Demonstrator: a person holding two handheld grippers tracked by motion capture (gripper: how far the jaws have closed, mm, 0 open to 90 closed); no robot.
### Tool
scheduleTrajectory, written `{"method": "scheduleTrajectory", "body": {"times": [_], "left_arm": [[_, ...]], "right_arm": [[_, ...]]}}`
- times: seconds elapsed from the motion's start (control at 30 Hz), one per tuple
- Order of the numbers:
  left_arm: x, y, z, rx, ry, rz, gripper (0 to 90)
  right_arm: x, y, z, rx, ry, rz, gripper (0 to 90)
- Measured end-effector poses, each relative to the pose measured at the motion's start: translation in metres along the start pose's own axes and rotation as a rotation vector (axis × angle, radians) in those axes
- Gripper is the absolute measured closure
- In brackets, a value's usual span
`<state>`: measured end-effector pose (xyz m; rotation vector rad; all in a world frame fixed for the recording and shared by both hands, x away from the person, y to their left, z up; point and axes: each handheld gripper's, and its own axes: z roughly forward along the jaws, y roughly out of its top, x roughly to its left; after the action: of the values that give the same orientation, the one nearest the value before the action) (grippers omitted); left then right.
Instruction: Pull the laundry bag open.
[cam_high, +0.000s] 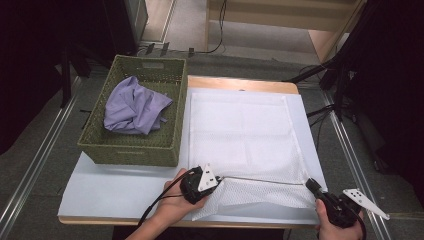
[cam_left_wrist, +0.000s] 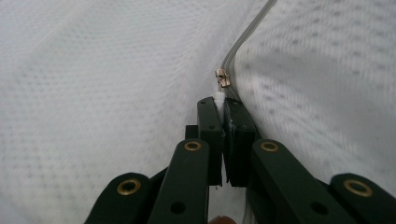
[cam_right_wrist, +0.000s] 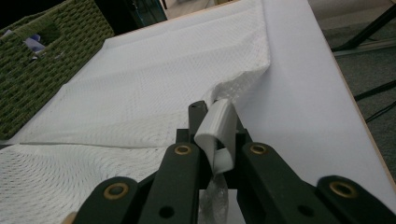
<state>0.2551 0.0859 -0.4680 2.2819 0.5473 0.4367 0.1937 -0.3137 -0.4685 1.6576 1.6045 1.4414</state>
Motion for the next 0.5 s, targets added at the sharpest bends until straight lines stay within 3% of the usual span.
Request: {"method": "scheduleTrajectory", "body": {"times": [0.2,0.5], "left_arm": [[0.012,-0.02,-0.014,0.017,0.03,-0.035,88.1],[0.024,-0.034,-0.036,0.037,0.07,-0.03,88.0]], "right_arm": [[-0.001,-0.001,0.0,0.009,-0.001,0.003,88.3],[-0.001,-0.002,0.001,0.013,-0.004,-0.004,88.3]]}}
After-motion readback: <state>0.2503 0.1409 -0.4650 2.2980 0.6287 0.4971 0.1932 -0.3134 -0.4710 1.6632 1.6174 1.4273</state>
